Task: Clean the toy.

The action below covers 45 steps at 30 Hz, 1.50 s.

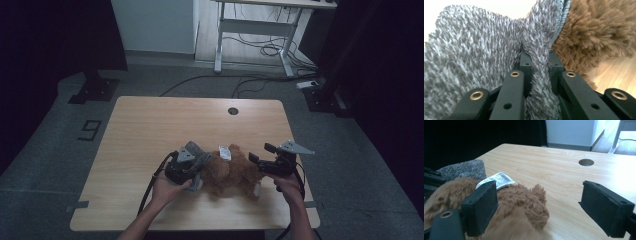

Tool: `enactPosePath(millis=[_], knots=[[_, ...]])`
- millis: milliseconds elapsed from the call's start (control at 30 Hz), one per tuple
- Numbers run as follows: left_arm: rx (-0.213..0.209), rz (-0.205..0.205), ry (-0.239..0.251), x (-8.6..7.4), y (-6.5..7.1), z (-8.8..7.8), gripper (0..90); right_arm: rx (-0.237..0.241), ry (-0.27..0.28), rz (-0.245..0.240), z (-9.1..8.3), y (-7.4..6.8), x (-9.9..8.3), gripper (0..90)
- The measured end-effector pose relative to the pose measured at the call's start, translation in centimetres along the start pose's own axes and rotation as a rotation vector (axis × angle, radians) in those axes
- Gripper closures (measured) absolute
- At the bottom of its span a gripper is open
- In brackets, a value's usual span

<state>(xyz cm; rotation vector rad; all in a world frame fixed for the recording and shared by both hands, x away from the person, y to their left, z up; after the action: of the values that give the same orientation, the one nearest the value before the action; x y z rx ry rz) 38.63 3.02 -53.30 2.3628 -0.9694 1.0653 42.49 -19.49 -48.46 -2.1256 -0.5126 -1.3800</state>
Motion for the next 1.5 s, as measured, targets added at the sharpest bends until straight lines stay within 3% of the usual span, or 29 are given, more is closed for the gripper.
enactPosePath(millis=[100,233,467,633,800,933,1033,1100,1167,1200,1233,1300,1500], knots=[[-0.014,-0.006,0.006,-0.3,0.3,-0.3,78.7,0.018,-0.033,-0.012,0.6,-0.3,0.5,13.4],[-0.038,-0.013,0.016,-1.0,0.8,-0.9,78.8,0.058,-0.084,-0.010,1.4,-1.3,-0.3,13.2],[-0.091,-0.034,0.018,-2.5,1.7,-1.8,79.0,0.126,-0.162,0.007,2.5,-3.5,-4.4,10.6],[-0.126,-0.051,0.020,-3.3,2.0,-2.2,79.1,0.205,-0.164,0.078,2.3,-4.7,-6.4,10.9],[-0.130,-0.044,0.017,-3.9,2.4,-2.4,79.2,0.249,-0.205,0.061,1.8,-6.1,-8.0,8.2],[-0.125,-0.041,0.009,-3.9,2.5,-2.1,79.2,0.228,-0.231,0.018,1.9,-6.5,-9.1,10.2],[-0.115,-0.044,0.007,-3.6,2.3,-1.6,79.2,0.189,-0.242,0.004,2.6,-6.3,-9.8,17.7],[-0.108,-0.041,0.003,-3.3,2.1,-1.3,79.2,0.185,-0.241,0.002,2.7,-6.2,-9.7,20.6],[-0.099,-0.041,-0.002,-3.0,1.9,-1.0,79.2,0.175,-0.233,-0.011,3.1,-6.0,-9.5,31.2],[-0.095,-0.042,-0.003,-2.9,1.8,-0.8,79.2,0.175,-0.233,-0.011,3.1,-6.0,-9.5,31.2],[-0.090,-0.042,-0.007,-2.7,1.6,-0.7,79.2,0.164,-0.225,-0.005,3.5,-5.7,-9.3,38.1],[-0.075,-0.054,-0.004,-2.2,1.0,-0.3,79.1,0.158,-0.219,-0.002,4.0,-5.4,-9.0,42.7],[-0.041,-0.075,0.014,-1.7,-0.5,0.0,79.0,0.129,-0.173,-0.022,5.8,-4.5,-8.0,45.8]])
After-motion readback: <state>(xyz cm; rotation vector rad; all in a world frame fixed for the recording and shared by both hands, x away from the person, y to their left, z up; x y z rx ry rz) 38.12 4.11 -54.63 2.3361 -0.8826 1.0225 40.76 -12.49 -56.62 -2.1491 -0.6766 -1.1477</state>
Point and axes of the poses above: each handheld gripper's, and its own axes: z roughly forward along the jaws, x roughly out of its top, y roughly to its right, the point moved 10 cm from there along z, roughly forward along the jaws, and after that the axes turned 2 degrees about z, right-handed, at the moved point
